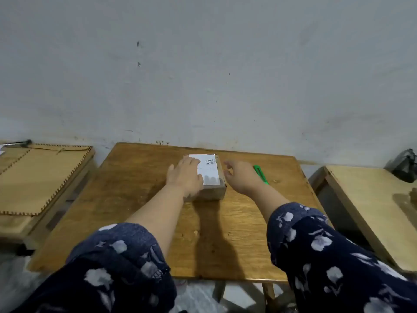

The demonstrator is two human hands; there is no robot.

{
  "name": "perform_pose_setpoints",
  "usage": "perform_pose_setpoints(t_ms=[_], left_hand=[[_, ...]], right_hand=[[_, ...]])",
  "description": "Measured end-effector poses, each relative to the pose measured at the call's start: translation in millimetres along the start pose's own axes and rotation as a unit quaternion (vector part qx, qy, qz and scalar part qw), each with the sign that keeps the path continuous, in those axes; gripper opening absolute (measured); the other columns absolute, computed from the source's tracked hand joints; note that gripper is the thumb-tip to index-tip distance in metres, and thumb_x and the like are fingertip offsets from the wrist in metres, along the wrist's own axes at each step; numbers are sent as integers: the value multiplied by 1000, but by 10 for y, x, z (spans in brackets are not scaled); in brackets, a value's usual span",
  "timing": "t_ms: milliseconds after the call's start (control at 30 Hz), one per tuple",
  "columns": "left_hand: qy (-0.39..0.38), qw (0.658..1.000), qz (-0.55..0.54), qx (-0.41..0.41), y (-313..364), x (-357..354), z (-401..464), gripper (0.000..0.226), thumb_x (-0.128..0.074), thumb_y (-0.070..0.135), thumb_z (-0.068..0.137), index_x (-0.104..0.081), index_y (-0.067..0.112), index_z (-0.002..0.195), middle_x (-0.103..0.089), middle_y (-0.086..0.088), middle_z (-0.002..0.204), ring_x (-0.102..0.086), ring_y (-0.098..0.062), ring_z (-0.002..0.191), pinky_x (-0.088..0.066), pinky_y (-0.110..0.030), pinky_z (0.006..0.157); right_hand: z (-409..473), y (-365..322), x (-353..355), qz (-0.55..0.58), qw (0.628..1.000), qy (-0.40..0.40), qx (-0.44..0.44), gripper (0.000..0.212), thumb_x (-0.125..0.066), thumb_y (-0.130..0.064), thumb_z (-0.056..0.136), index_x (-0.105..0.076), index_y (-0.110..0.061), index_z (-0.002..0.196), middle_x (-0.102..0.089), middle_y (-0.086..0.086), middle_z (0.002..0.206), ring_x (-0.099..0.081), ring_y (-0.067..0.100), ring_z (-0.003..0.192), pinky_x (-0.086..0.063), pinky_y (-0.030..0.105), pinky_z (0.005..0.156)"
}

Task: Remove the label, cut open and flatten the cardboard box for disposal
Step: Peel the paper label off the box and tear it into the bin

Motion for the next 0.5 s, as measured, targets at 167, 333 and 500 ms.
perform_pose_setpoints(t_ms=[167, 333, 500], left_hand=[[-50, 998, -32, 14, -177, -257, 363, 54, -42, 29, 95, -29, 18, 146, -25, -1, 156, -19, -18, 144, -13, -47, 117], [-65, 997, -41, 21, -355, -560, 727, 59, -38, 37, 96, -19, 16, 149, -10, -2, 160, -5, -19, 147, -5, -48, 119], [-67, 997, -36, 31, -430, -797, 850, 65, -25, 46, 99, -3, 14, 152, 9, -5, 161, 13, -19, 147, 3, -49, 117]], right_hand=[[409, 132, -230, 59, 995, -29, -73, 39, -43, -15, 95, -52, -12, 133, -60, 10, 129, -58, 24, 113, -41, 23, 80], [838, 231, -525, 111, 983, -16, -143, 35, -44, -11, 95, -56, -8, 128, -60, 13, 128, -57, 26, 115, -39, 21, 80], [1195, 253, -618, 130, 975, 12, -183, 34, -45, -10, 96, -57, -8, 127, -61, 11, 126, -58, 18, 96, -40, 18, 72]])
Point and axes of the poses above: each hand's wrist, its own z-axis towards the middle knuckle, its own x-axis out of the back of the hand, y = z × x, the point moved 3 cm from there along z, towards the middle knuckle
